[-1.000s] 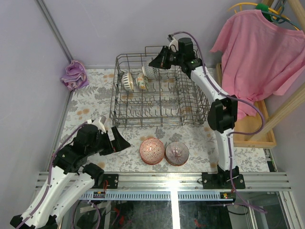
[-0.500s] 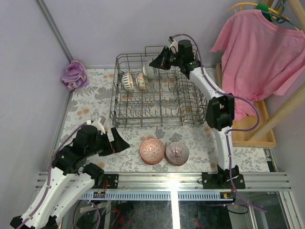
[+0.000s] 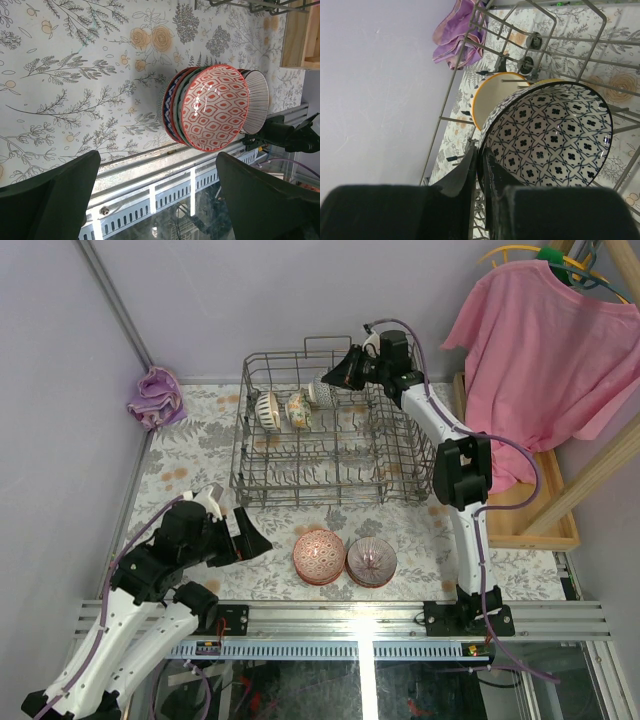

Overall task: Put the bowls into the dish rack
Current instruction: Place the bowl in the dish rack.

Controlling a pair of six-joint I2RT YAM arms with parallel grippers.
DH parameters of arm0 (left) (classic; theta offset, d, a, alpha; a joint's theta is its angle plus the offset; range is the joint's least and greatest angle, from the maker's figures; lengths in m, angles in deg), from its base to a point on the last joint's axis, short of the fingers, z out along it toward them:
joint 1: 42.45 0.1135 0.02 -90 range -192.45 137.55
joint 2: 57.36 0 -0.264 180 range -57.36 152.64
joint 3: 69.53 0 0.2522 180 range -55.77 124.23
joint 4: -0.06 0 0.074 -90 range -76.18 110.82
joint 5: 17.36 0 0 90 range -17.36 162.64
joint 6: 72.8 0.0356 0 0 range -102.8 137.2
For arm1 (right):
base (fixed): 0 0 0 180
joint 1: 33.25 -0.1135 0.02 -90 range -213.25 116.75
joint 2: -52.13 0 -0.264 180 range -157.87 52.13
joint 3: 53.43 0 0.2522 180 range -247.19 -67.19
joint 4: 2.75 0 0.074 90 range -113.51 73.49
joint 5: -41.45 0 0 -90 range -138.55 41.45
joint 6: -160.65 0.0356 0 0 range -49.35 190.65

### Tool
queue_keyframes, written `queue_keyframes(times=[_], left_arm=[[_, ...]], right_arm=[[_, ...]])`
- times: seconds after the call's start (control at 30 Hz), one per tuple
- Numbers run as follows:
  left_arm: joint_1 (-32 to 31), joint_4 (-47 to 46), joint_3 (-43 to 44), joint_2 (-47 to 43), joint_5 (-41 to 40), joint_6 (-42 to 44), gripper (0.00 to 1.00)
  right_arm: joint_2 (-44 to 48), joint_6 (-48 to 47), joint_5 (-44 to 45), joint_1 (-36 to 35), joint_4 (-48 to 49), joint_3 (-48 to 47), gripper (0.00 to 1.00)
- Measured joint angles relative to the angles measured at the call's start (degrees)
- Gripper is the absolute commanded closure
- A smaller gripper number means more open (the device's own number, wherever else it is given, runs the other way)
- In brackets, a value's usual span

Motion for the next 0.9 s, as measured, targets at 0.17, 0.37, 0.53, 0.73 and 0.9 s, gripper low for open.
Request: queue_keyframes(times=[0.17,0.37,0.53,0.73,0.9], left_arm=[[0.00,0.00,-0.28,0.46,-0.15,0.24,0.00],[0.00,-0.04,-0.85,0.90,-0.15,0.35,0.00],[0.00,-0.07,-1.14,1.20,-0.15,0.39,0.00],[0.00,-0.07,-1.18,1.29,-0.17,0.42,0.00],[0.00,-0.07,-1.18,1.92,-0.17,0.72,0.00]], right_arm=[[-1.18,0.92,-1.31,0.04,1.73,0.37,1.00],[-1.22,1.66,-1.40,0.04,3.74,2.03,1.00],[-1.22,3.04,-2.75,0.07,6.86,4.48,1.00],[-1.22,4.15,-2.91,0.13,9.75,6.73,1.00],[-1.22,4.20,-2.89,0.44,10.62,8.00,0.96]])
